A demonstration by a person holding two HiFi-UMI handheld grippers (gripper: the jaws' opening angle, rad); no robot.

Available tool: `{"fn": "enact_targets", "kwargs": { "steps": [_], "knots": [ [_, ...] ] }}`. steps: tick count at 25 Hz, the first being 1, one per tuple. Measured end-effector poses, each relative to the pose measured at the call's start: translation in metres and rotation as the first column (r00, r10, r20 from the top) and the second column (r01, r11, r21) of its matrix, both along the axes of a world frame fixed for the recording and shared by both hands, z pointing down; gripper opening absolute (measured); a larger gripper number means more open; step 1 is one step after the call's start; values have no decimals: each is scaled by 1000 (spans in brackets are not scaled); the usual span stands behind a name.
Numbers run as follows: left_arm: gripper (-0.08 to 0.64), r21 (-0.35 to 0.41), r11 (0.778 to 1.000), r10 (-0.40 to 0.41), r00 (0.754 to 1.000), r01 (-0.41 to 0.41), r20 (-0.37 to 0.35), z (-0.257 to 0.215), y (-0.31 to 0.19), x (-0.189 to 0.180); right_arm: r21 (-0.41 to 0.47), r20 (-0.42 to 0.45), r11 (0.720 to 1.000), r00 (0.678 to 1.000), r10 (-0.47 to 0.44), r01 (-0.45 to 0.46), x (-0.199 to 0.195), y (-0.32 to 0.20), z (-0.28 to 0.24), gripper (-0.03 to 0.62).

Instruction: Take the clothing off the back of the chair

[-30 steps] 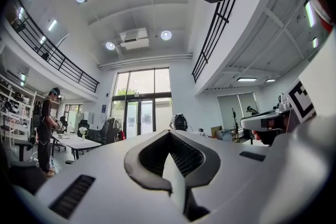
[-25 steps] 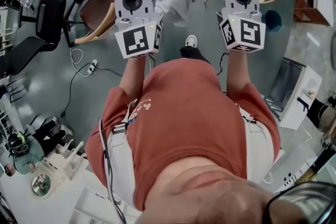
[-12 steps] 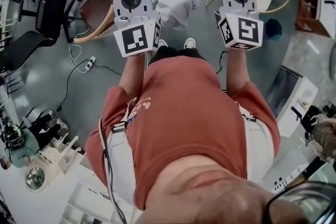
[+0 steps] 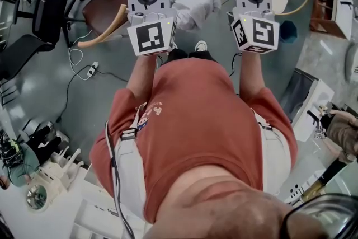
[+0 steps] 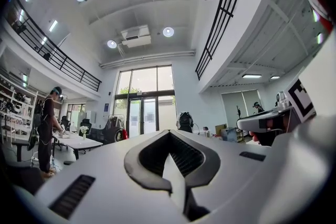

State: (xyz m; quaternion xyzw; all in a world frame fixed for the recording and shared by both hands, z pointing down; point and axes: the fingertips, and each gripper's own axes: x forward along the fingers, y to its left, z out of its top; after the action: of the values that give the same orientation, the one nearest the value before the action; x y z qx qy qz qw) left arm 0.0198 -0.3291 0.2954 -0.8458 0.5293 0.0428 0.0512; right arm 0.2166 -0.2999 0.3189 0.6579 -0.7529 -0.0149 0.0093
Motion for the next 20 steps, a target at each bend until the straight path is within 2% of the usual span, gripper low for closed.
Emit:
{"fn": "enact_targets", "kwargs": {
  "steps": [5,9,11,16,20],
  "knots": [
    [14,-22,999,23,1000,-23,-5,11,-4,-6,-19,-12,1000,1000,-3,2,-12,-4,8,31],
    [14,-67,997,40,997,-35,71,30,-4,-12,-45,-20,999,1000,-4,3,-21,-7,20,31],
    [14,-83,996,40,996,-33,83,38,-4,-15,-59,-40,998,999,-14,12,-26,-9,30,31],
    [14,-132,991,47,996,-37,79,60,-4,-17,-165,-82,985,995,-61,47,-29,-13,73,32],
    [14,-174,984,43,996,-29,74,79,-1,-22,-257,-112,962,985,-127,95,-38,-10,112,50]
  ]
}}
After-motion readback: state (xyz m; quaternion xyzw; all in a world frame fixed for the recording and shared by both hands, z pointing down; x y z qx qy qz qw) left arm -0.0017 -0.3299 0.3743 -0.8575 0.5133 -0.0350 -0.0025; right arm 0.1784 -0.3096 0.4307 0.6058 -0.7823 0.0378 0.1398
